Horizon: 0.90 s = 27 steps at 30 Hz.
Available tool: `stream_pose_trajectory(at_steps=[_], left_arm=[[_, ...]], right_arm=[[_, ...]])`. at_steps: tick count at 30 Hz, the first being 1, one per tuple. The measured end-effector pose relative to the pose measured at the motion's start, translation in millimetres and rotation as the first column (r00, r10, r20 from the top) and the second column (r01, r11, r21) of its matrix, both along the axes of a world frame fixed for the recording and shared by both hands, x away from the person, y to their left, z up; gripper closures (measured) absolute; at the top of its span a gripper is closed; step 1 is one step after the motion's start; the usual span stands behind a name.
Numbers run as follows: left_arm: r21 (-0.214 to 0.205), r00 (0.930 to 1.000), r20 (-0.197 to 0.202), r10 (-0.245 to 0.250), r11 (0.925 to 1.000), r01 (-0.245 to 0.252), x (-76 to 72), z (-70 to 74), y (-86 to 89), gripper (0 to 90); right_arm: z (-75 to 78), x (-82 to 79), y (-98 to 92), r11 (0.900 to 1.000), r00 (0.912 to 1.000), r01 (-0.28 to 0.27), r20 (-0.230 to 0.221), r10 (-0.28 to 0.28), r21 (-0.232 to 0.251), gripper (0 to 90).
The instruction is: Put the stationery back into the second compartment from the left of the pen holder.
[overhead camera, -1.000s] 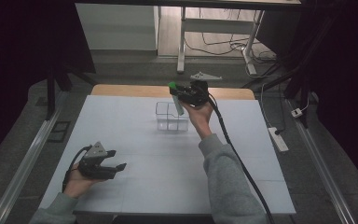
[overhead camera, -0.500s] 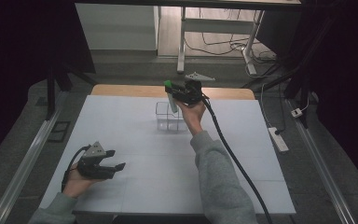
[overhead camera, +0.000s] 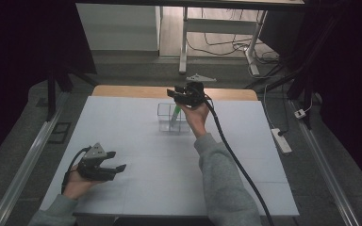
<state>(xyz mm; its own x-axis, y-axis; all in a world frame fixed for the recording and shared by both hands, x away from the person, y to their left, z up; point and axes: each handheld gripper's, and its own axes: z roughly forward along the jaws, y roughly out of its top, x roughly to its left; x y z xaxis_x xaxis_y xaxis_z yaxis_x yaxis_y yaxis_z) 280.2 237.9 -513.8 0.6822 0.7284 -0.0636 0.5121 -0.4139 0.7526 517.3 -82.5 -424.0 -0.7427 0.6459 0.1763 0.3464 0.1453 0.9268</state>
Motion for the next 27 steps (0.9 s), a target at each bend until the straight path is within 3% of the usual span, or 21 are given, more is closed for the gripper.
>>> stream_pose_trajectory(at_steps=[13,23,27], left_arm=[[0.006,1.0000,0.001,0.002,1.0000,-0.002,-0.3,0.0,-1.1,29.6],[0.008,1.0000,0.000,0.004,1.0000,-0.004,-0.6,0.1,-1.6,29.5],[0.016,1.0000,-0.002,0.003,0.9999,-0.002,-0.3,-0.4,-3.1,29.5]], right_arm=[[3.1,-20.0,-20.2,0.9935,0.9986,-0.052,-0.017,0.051,-0.101,47.5],[-1.3,-47.1,-61.8,0.9834,0.9985,-0.053,-0.023,0.050,-0.173,44.4],[-4.3,-60.0,-84.6,0.9820,0.9984,-0.050,-0.035,0.044,-0.182,43.6]])
